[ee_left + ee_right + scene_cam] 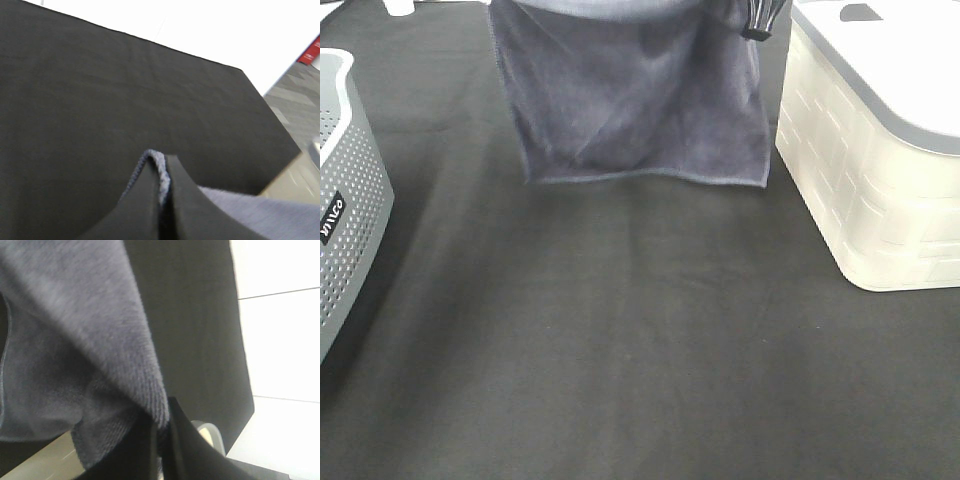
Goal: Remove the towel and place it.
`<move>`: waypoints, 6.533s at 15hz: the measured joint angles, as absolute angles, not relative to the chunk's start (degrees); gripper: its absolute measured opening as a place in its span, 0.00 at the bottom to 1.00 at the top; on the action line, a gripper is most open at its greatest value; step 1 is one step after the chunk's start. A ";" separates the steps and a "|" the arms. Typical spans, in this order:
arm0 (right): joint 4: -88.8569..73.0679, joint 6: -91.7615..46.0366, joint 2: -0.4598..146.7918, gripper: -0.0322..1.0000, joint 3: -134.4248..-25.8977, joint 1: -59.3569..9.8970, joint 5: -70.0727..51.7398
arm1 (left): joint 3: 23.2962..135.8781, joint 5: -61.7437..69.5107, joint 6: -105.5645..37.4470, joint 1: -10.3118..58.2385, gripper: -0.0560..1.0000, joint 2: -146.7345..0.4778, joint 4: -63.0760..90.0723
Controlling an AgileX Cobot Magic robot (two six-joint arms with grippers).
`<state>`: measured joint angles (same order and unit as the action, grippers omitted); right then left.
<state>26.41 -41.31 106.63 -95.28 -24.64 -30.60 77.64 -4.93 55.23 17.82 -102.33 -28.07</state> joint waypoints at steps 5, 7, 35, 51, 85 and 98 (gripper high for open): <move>25.90 -39.99 109.21 0.05 -95.28 -19.88 -15.30 | 86.00 -12.15 53.97 13.52 0.05 -107.83 -28.71; 23.38 -37.47 109.21 0.05 -93.11 -19.82 -17.48 | 80.33 -15.87 51.34 13.35 0.05 -108.06 -28.65; 28.82 -44.06 93.74 0.05 -31.97 -25.78 5.21 | 32.49 -16.62 15.76 24.12 0.05 -100.04 7.39; 28.82 -43.60 91.27 0.67 -30.71 -25.78 5.21 | 38.22 -5.61 15.53 24.01 0.77 -96.09 1.20; -5.96 -10.20 98.09 0.66 -108.06 -6.47 -69.84 | 103.36 69.33 -4.24 -0.69 0.77 -95.80 9.00; 0.40 -4.76 68.41 0.66 -72.88 -6.47 -70.02 | 67.90 69.50 4.13 -0.69 0.77 -70.47 8.82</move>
